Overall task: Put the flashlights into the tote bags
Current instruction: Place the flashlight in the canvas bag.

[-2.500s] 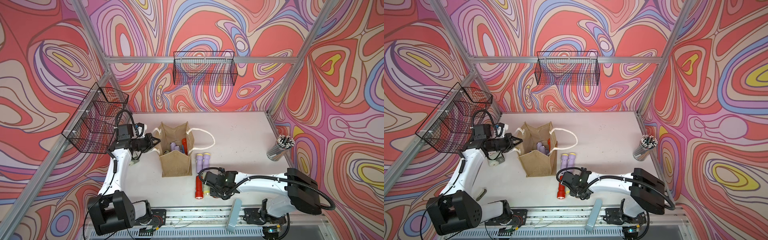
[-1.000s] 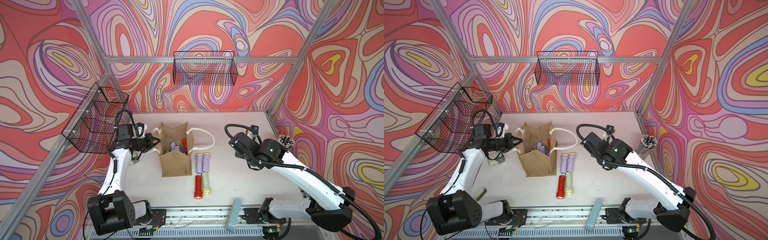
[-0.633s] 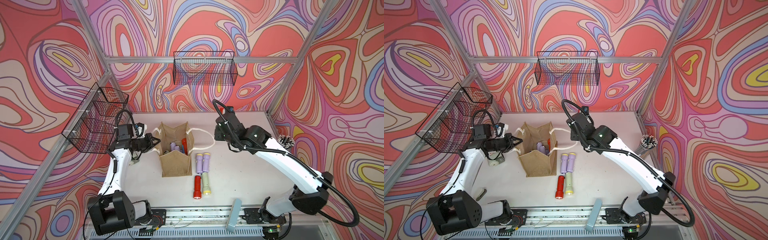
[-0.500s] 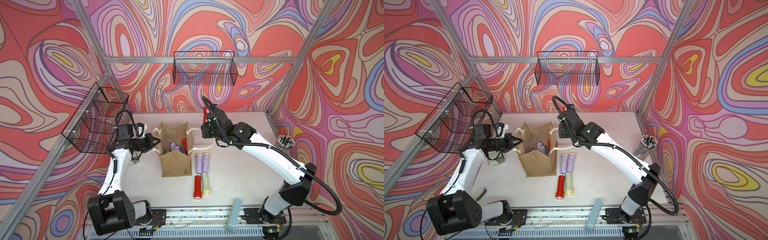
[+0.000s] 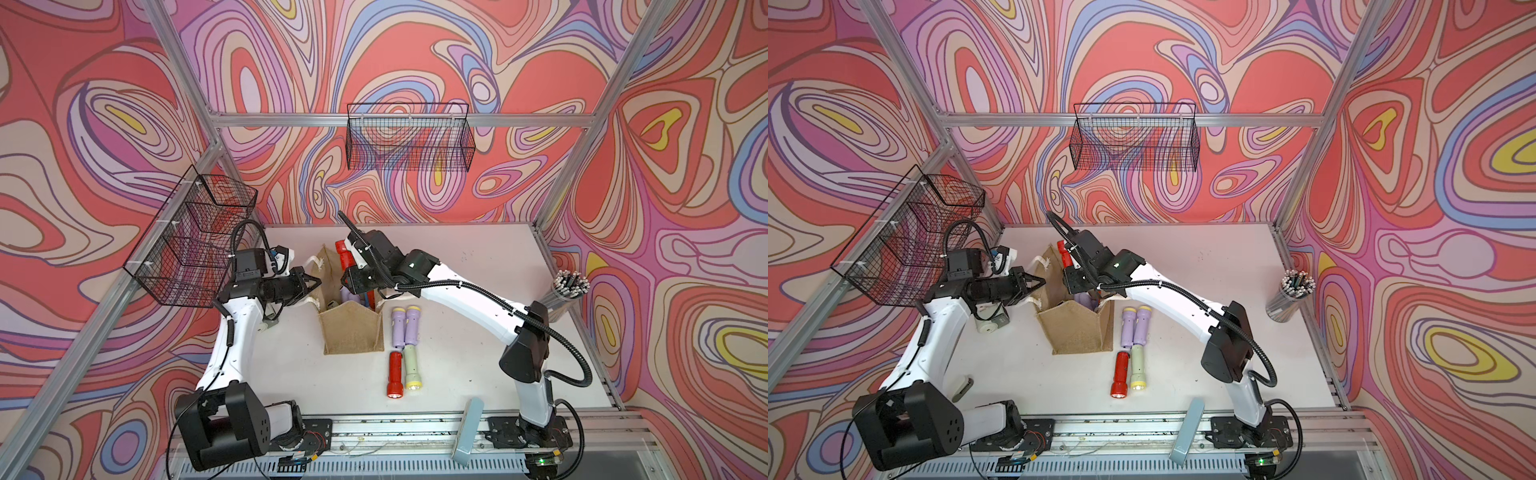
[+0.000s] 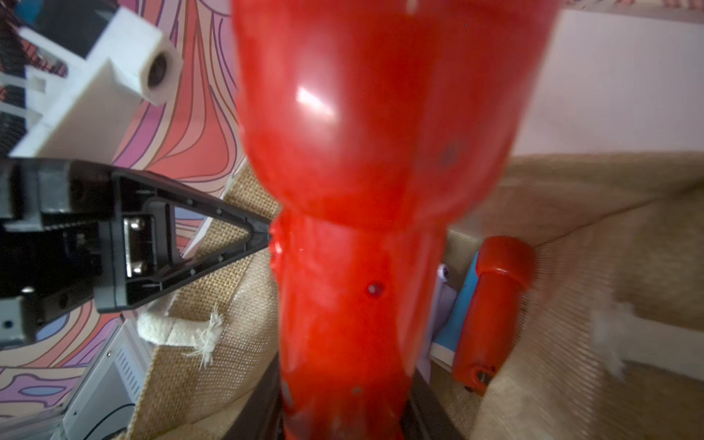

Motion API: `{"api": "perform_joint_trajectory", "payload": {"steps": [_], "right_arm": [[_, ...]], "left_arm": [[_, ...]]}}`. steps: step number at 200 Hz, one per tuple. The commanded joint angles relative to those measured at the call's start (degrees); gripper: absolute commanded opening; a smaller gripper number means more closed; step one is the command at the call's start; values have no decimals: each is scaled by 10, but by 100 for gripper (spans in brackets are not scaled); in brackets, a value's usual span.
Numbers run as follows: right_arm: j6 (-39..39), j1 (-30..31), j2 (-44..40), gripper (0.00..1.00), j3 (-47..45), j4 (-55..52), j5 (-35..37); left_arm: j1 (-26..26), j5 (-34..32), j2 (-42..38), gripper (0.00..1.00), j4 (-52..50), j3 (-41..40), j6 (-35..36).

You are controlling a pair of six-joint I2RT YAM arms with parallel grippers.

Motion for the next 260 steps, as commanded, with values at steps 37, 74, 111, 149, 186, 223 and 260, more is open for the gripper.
{"api": "perform_joint_trajectory", "payload": {"steps": [37,74,111,149,186,223,260], "right_arm": [[7,3,8,16,-64,31,-39],[17,3,22,16,-70,-14,-46],[12,3,29,16,-78,-84,-22],[16,3,58,16,-77,-121,12],[32,2,93,16,-61,-134,14],[43,-8,112,19,-52,-145,14],[35,-12,121,31,-37,-165,11]], "left_arm": [[1,12,5,0,-10,3,4],[1,13,6,0,-9,2,3],[1,14,7,0,-10,4,5],[1,11,4,0,-8,2,3],[1,12,6,0,-9,1,3],[0,11,4,0,-9,2,4],[1,10,4,0,-10,3,5]]}}
